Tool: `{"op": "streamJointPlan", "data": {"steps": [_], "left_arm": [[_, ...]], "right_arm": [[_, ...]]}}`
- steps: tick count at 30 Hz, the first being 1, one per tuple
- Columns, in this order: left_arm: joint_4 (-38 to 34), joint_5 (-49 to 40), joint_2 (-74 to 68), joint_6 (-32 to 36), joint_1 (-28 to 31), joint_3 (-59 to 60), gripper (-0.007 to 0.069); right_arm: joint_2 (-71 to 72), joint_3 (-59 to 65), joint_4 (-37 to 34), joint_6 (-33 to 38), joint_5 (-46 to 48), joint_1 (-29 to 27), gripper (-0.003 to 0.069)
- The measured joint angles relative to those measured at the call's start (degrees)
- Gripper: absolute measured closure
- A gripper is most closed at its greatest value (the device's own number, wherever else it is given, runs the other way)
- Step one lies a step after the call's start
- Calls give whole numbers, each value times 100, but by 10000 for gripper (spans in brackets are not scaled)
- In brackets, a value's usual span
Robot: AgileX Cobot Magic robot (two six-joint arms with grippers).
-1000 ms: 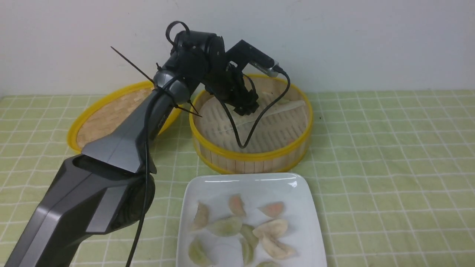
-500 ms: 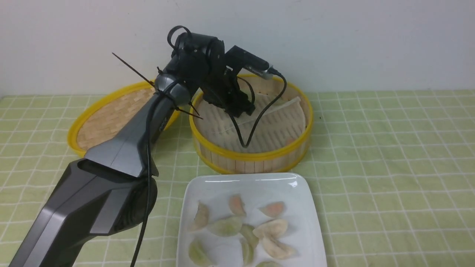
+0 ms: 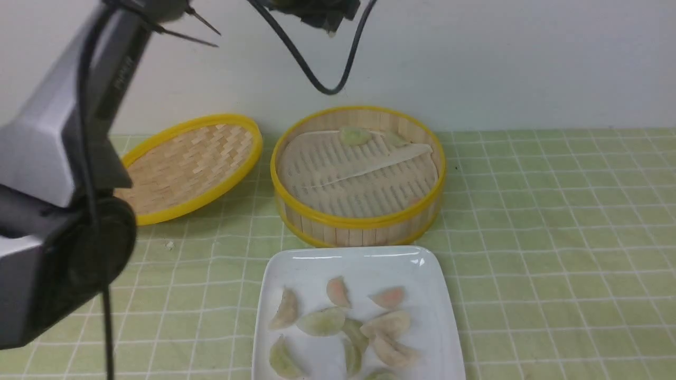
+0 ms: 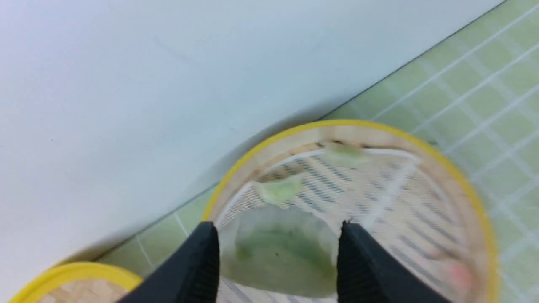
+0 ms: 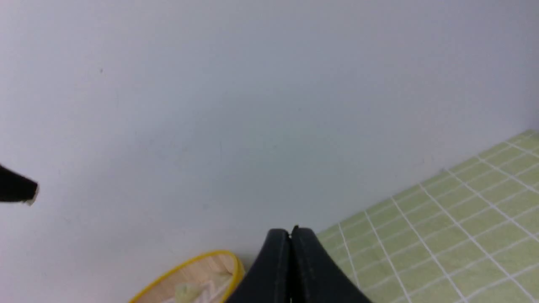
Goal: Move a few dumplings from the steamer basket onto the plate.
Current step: Use the left arm to put the dumpling into the plate
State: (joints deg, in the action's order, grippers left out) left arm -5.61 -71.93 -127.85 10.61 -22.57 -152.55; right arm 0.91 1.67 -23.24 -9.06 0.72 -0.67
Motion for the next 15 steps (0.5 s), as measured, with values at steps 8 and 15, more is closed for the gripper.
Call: {"op": "streamJointPlan", "data": {"steps": [8, 15], "left_arm": [[-265, 11, 2783, -272, -462, 4289, 303], [-822, 743, 3814, -297, -1320, 7824, 303]], "right_arm": [[-38, -207, -148, -299, -115, 11, 673], [-2273, -2971, 295, 343, 2707, 305, 673]]}}
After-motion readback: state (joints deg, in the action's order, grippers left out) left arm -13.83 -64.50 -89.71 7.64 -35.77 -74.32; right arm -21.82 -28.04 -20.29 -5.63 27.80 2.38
